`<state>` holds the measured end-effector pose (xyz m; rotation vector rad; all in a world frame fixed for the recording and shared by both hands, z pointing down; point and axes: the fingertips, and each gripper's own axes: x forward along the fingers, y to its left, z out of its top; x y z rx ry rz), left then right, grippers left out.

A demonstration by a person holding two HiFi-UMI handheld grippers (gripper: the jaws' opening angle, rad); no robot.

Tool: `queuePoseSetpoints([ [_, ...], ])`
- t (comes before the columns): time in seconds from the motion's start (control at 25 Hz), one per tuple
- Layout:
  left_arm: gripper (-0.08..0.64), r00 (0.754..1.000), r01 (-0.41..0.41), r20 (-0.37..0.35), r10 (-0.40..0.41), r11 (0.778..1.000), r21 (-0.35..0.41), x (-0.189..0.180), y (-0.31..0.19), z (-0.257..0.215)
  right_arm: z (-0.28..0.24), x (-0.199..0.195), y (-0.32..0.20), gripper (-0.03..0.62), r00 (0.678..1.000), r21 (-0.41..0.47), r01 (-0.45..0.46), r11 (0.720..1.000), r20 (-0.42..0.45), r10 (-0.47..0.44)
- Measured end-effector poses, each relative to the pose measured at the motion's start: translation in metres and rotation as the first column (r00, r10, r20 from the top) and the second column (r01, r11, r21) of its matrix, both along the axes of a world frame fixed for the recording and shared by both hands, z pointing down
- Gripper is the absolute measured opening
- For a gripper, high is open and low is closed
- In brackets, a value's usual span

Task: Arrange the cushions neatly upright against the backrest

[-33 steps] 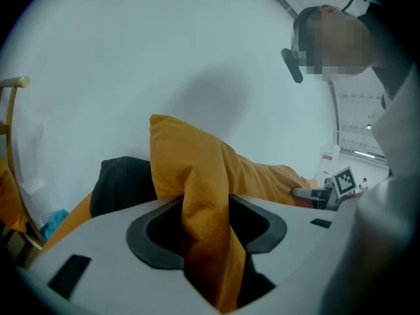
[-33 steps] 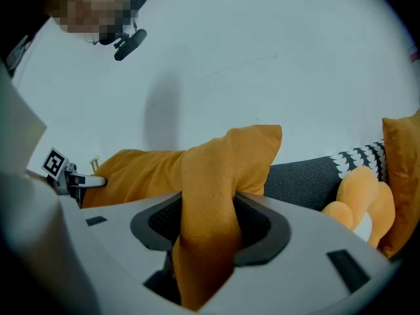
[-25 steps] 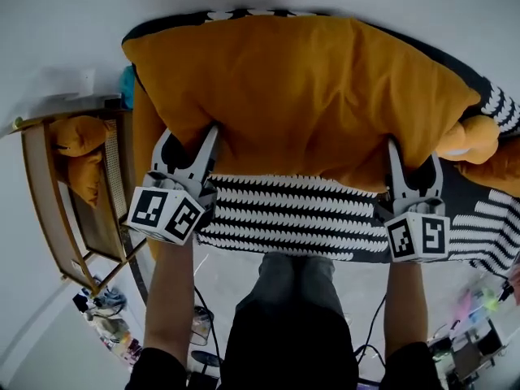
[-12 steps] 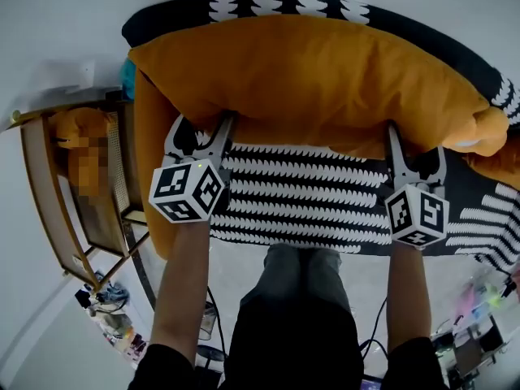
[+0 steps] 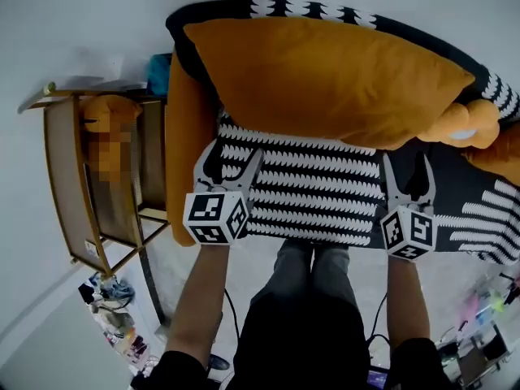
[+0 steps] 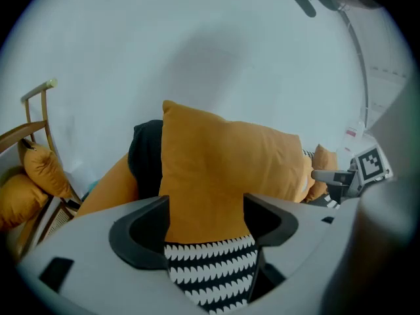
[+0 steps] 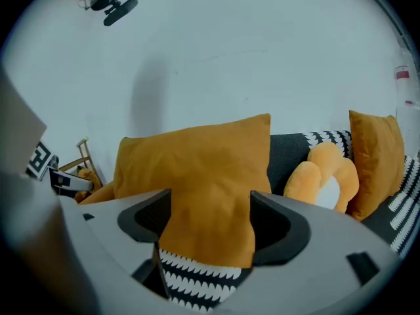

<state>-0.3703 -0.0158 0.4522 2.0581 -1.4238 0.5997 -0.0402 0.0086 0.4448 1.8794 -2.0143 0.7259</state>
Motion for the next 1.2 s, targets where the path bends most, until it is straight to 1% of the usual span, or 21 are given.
queuePoseSetpoints([
  [0.04, 0.364, 1.0, 0.005, -0.003, -0.005, 1.0, 0.003, -0.006, 0.007, -0.007, -0.004, -0.009, 0.007, 0.388, 1.0, -0.007, 0.022, 1.0, 0.001, -0.022],
  [0.12, 0.362, 0.999, 0.039, -0.024, -0.039, 0.999, 0.023, -0.018, 0.02, -0.026, -0.016, -0.025, 0.017, 0.388, 0.998, -0.011, 0.066, 0.998, 0.013, -0.066],
  [0.2, 0.351, 0.995, 0.077, -0.063, -0.075, 0.997, 0.03, -0.026, 0.041, -0.051, -0.039, -0.036, 0.028, 0.387, 0.994, -0.011, 0.111, 0.994, 0.017, -0.111],
  [0.28, 0.337, 0.993, 0.094, -0.078, -0.09, 0.994, 0.051, -0.03, 0.061, -0.083, -0.069, -0.042, 0.037, 0.383, 0.988, 0.003, 0.151, 0.988, 0.014, -0.151],
  [0.44, 0.277, 0.993, 0.097, -0.076, -0.088, 0.986, 0.134, -0.039, 0.084, -0.153, -0.133, -0.049, 0.042, 0.357, 0.98, 0.073, 0.195, 0.978, 0.021, -0.197],
  [0.56, 0.243, 0.996, 0.069, -0.072, -0.055, 0.976, 0.209, -0.028, 0.092, -0.195, -0.173, -0.044, 0.041, 0.331, 0.976, 0.137, 0.211, 0.968, 0.022, -0.216],
  [0.64, 0.232, 0.997, 0.051, -0.076, -0.033, 0.967, 0.251, -0.014, 0.098, -0.217, -0.192, -0.036, 0.046, 0.283, 0.974, 0.166, 0.216, 0.962, 0.026, -0.224],
  [0.76, 0.229, 0.996, 0.029, -0.085, -0.004, 0.956, 0.292, 0.017, 0.12, -0.244, -0.221, -0.014, 0.073, 0.262, 0.97, 0.197, 0.23, 0.953, 0.027, -0.24],
  [0.88, 0.218, 0.996, 0.028, -0.094, 0.003, 0.944, 0.328, 0.056, 0.146, -0.265, -0.247, 0.023, 0.109, 0.25, 0.968, 0.231, 0.243, 0.942, 0.009, -0.251],
  [0.92, 0.218, 0.995, 0.034, -0.099, 0.0, 0.94, 0.338, 0.069, 0.156, -0.271, -0.254, 0.038, 0.121, 0.242, 0.968, 0.237, 0.242, 0.941, 0.007, -0.251],
  [1.0, 0.196, 0.994, 0.052, -0.11, -0.013, 0.931, 0.362, 0.098, 0.174, -0.285, -0.264, 0.07, 0.143, 0.214, 0.97, 0.247, 0.237, 0.94, -0.004, -0.244],
  [1.08, 0.166, 0.993, 0.064, -0.119, -0.019, 0.919, 0.388, 0.126, 0.189, -0.297, -0.274, 0.102, 0.162, 0.141, 0.973, 0.267, 0.226, 0.937, -0.023, -0.228],
  [1.12, 0.144, 0.992, 0.066, -0.126, -0.016, 0.914, 0.4, 0.14, 0.196, -0.302, -0.279, 0.116, 0.171, 0.066, 0.975, 0.281, 0.219, 0.934, -0.026, -0.221],
  [1.2, 0.109, 0.989, 0.063, -0.145, -0.001, 0.905, 0.421, 0.167, 0.208, -0.313, -0.292, 0.138, 0.186, 0.029, 0.976, 0.318, 0.209, 0.925, -0.015, -0.215],
])
